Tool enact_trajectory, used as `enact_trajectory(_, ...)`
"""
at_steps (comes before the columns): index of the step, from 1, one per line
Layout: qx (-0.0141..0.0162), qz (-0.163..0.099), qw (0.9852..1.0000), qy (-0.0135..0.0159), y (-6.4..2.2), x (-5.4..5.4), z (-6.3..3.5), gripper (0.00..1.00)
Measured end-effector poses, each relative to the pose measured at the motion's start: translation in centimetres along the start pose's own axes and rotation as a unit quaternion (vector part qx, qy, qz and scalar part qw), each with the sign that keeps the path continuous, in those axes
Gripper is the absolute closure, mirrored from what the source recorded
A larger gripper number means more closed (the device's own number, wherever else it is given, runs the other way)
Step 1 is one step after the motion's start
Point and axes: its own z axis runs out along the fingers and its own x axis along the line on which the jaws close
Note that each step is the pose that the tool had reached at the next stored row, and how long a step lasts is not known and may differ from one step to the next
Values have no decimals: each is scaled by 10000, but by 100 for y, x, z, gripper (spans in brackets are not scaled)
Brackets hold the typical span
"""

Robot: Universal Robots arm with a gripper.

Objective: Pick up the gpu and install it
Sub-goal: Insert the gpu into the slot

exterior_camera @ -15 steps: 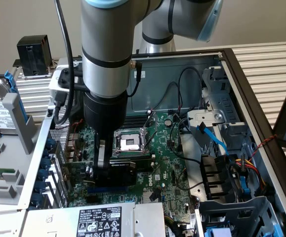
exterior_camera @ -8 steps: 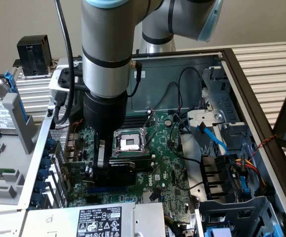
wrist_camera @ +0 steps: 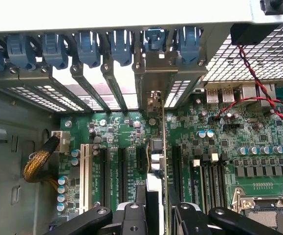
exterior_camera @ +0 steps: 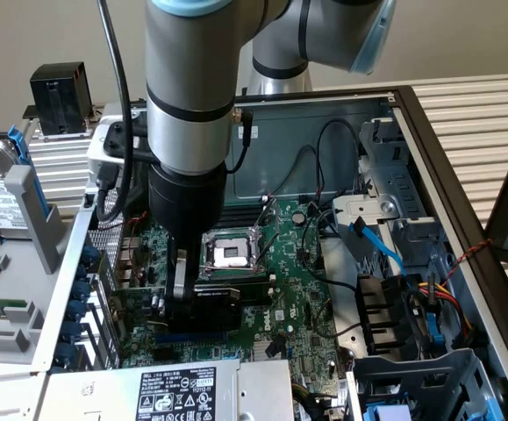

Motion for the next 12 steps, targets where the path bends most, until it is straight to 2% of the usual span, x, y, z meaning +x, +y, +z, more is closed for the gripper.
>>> enact_trajectory(3, -7, 1, 10000, 1, -33, -1, -6, 73)
enact_trajectory(12, -8, 1, 10000, 0, -26, -1, 0, 73)
